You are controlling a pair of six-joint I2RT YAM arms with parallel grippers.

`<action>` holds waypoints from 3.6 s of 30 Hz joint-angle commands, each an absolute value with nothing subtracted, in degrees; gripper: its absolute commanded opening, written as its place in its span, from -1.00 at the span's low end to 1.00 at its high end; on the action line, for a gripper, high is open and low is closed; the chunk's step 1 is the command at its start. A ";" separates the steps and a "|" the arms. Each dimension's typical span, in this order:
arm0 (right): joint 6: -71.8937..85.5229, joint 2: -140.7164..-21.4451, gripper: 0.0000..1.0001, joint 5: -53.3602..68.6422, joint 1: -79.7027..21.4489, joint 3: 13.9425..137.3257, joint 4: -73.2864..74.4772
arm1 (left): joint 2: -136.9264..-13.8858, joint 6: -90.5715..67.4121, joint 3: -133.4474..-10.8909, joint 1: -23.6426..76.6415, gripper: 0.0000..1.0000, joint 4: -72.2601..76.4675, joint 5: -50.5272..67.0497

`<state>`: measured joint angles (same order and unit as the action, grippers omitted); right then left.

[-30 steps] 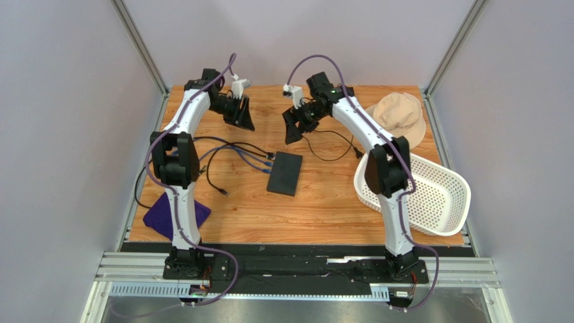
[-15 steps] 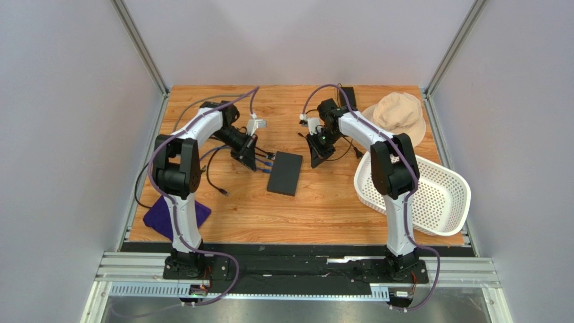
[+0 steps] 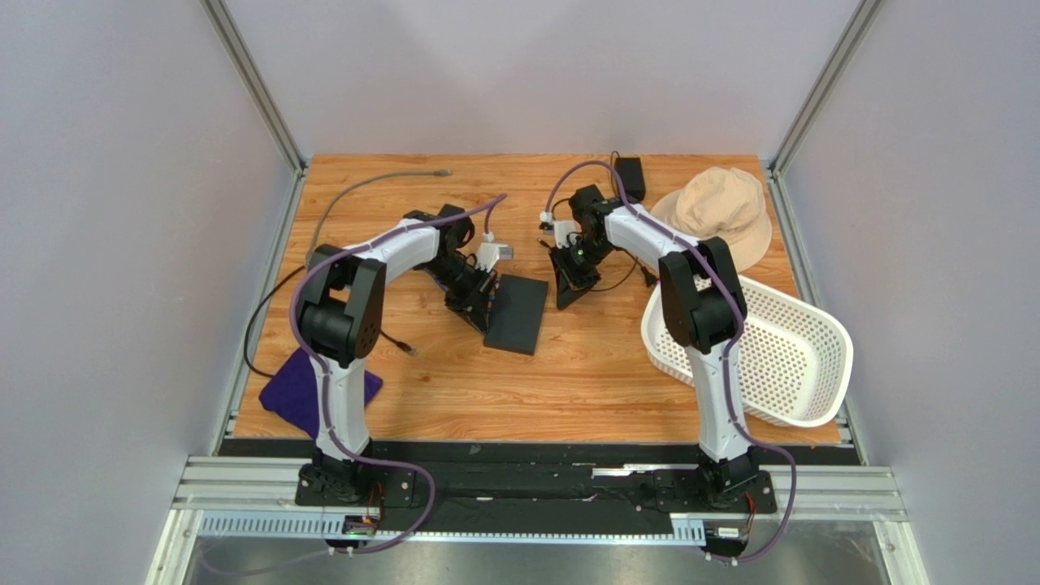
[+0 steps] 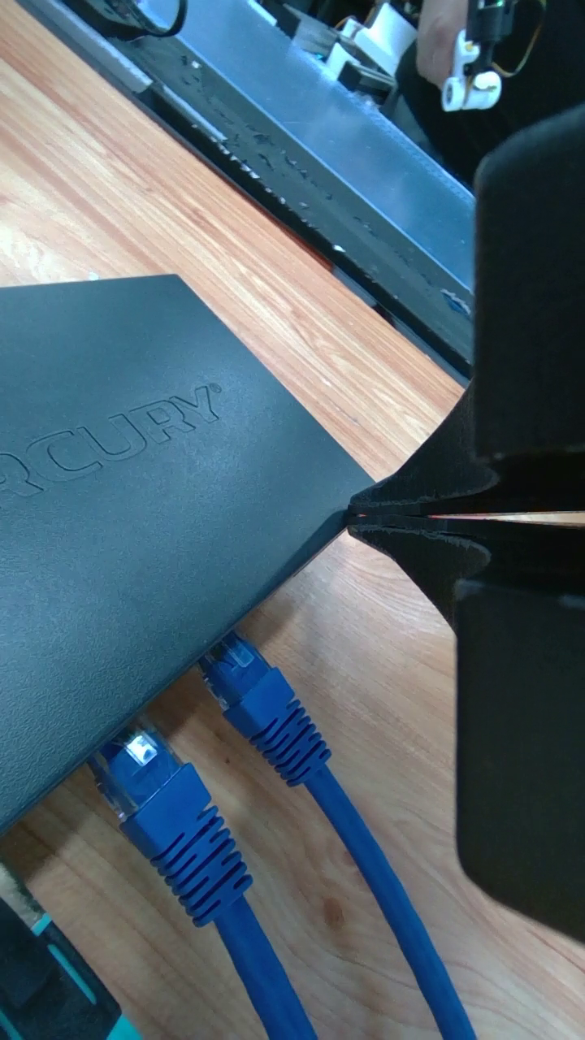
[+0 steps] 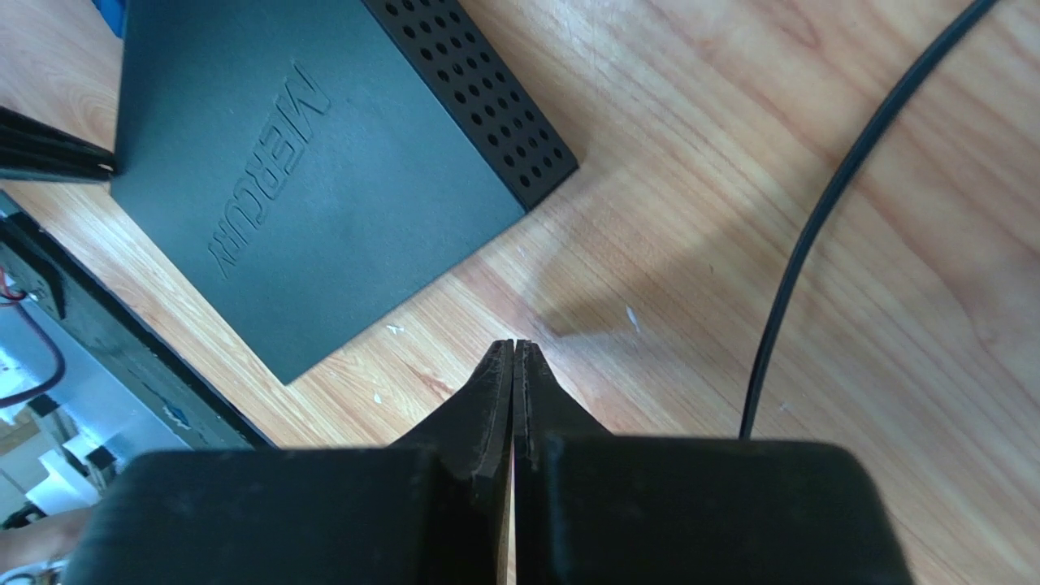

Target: Pull the plug from the switch port

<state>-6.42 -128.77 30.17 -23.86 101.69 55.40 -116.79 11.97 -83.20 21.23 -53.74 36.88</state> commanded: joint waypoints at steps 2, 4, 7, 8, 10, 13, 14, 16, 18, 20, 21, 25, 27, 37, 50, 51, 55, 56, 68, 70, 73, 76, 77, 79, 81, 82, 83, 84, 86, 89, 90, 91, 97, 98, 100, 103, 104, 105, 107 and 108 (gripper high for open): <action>-4.04 -130.60 -1.00 33.31 -23.99 105.81 54.23 | -118.30 9.40 -84.81 24.25 -1.00 -48.52 37.44; -3.34 -131.04 -1.00 33.57 -23.91 106.35 54.32 | -118.82 10.71 -85.95 25.57 -0.99 -48.60 38.92; -2.99 -131.31 -1.00 33.75 -23.64 106.61 54.32 | -119.79 12.91 -87.44 26.54 -0.97 -48.34 41.38; -2.90 -131.40 -1.00 33.84 -23.64 106.70 54.32 | -120.06 13.35 -87.71 26.98 -0.96 -47.90 42.01; -2.55 -131.40 -1.00 33.84 -23.29 107.05 54.40 | -120.58 14.85 -88.41 27.42 -0.95 -46.50 44.11; -2.37 -131.66 -1.00 34.01 -23.03 107.58 54.49 | -121.11 15.65 -89.73 28.30 -0.92 -44.75 46.83; -2.29 -131.83 -1.00 34.10 -23.03 107.67 54.49 | -121.20 15.30 -90.08 28.47 -0.89 -44.21 47.37; -2.11 -132.54 -1.00 34.19 -22.94 108.28 54.67 | -120.77 14.51 -91.66 28.48 -0.87 -44.38 48.95; -2.28 -132.45 -1.00 33.75 -22.85 108.89 55.02 | -119.89 13.98 -94.03 27.69 -0.81 -46.66 49.13; -2.63 -131.75 -1.00 33.05 -22.59 109.60 55.20 | -117.78 13.45 -98.69 26.20 -0.64 -50.70 51.50; -2.90 -130.53 -1.00 32.87 -22.07 109.69 55.11 | -116.90 11.53 -100.01 23.67 -0.57 -51.06 52.11; -5.09 -126.66 -0.54 30.07 -21.09 109.95 54.23 | -114.78 8.35 -109.30 16.81 0.07 -51.32 49.94; -7.11 -124.38 -0.12 29.53 -21.09 110.04 54.05 | -116.71 9.74 -113.36 15.04 0.33 -52.29 45.47; -12.04 -124.10 0.36 29.98 -24.95 114.25 54.58 | -139.13 8.09 -133.78 12.04 0.41 -60.21 43.24; -13.09 -131.74 -0.42 33.22 -27.86 116.89 55.81 | -140.98 7.65 -124.90 11.78 0.22 -56.16 50.44; -13.27 -132.10 -0.50 32.96 -27.95 116.89 55.90 | -141.32 7.56 -124.28 11.69 0.21 -56.08 51.32; -13.18 -133.68 -0.71 33.83 -27.86 116.28 56.34 | -141.51 7.73 -123.31 11.69 0.12 -56.16 52.30; -13.18 -134.29 -0.77 33.84 -27.86 116.71 56.42 | -141.68 8.17 -123.31 11.69 0.12 -56.34 52.29; -15.03 -137.20 -0.78 32.34 -27.86 116.72 57.13 | -144.84 13.97 -124.37 12.65 0.01 -62.92 52.47; -15.03 -137.28 -0.78 32.34 -27.86 116.72 57.22 | -144.93 14.59 -124.10 12.92 0.01 -63.19 52.12; -14.94 -137.37 -0.78 32.43 -27.69 116.72 57.22 | -145.28 14.33 -124.19 13.27 0.01 -63.28 52.03; -14.85 -137.37 -0.78 32.52 -27.86 116.63 57.22 | -145.63 14.33 -124.80 13.62 0.01 -63.28 52.29; -14.85 -137.29 -0.78 32.52 -27.86 116.63 57.22 | -145.72 14.15 -125.07 13.71 0.01 -63.37 52.29; -14.85 -137.37 -0.78 32.43 -27.86 116.54 57.30 | -145.81 14.76 -125.24 14.06 -0.01 -63.46 52.47; -14.85 -137.37 -0.78 32.34 -27.77 116.37 57.30 | -145.90 15.03 -125.42 14.15 -0.02 -63.89 52.30; -14.85 -137.37 -0.78 32.34 -27.86 116.45 57.30 | -145.99 15.12 -125.59 14.24 -0.02 -63.98 52.38; -14.85 -137.37 -0.78 32.26 -27.86 116.46 57.22 | -146.16 15.20 -125.94 14.24 -0.04 -64.33 52.30; -14.85 -137.37 -0.78 32.26 -27.86 116.46 57.30 | -146.34 15.38 -126.21 14.24 -0.05 -64.60 52.29; -14.85 -137.29 -0.78 32.08 -27.86 116.46 57.30 | -146.95 15.73 -127.35 14.33 -0.08 -65.56 52.21; -14.85 -137.46 -0.77 31.99 -27.86 116.37 57.30 | -147.30 15.91 -128.06 14.59 -0.13 -66.09 52.21; -14.85 -137.46 -0.77 31.99 -27.86 116.45 57.22 | -147.30 16.00 -128.32 14.68 -0.14 -66.18 52.21; -14.85 -137.55 -0.77 31.91 -27.86 116.46 57.30 | -147.39 16.00 -128.41 14.68 -0.15 -66.27 52.03; -14.94 -137.72 -0.77 31.82 -27.86 116.46 57.30 | -147.92 15.21 -129.11 15.20 -0.21 -66.27 52.47; -14.94 -137.72 -0.77 31.82 -27.86 116.46 57.30 | -147.92 15.03 -129.20 15.29 -0.23 -66.27 52.38; -14.94 -137.72 -0.77 31.82 -27.95 116.54 57.30 | -148.18 14.59 -129.55 15.38 -0.28 -66.27 52.56; -14.94 -137.81 -0.77 31.82 -27.86 116.54 57.30 | -148.27 14.15 -129.73 15.47 -0.47 -66.27 53.00; -14.94 -137.90 -0.77 31.73 -27.86 116.54 57.30 | -148.45 13.80 -129.73 15.47 -0.52 -66.27 53.09; -14.94 -137.90 -0.77 31.73 -27.86 116.54 57.22 | -148.45 13.45 -129.73 15.56 -0.57 -66.10 53.26; -15.03 -137.99 -0.77 31.73 -27.86 116.63 57.30 | -148.54 13.01 -129.73 15.64 -0.70 -66.01 53.52; -14.94 -137.90 -0.77 31.73 -27.86 116.63 57.30 | -148.62 12.75 -129.64 15.73 -0.75 -65.83 53.61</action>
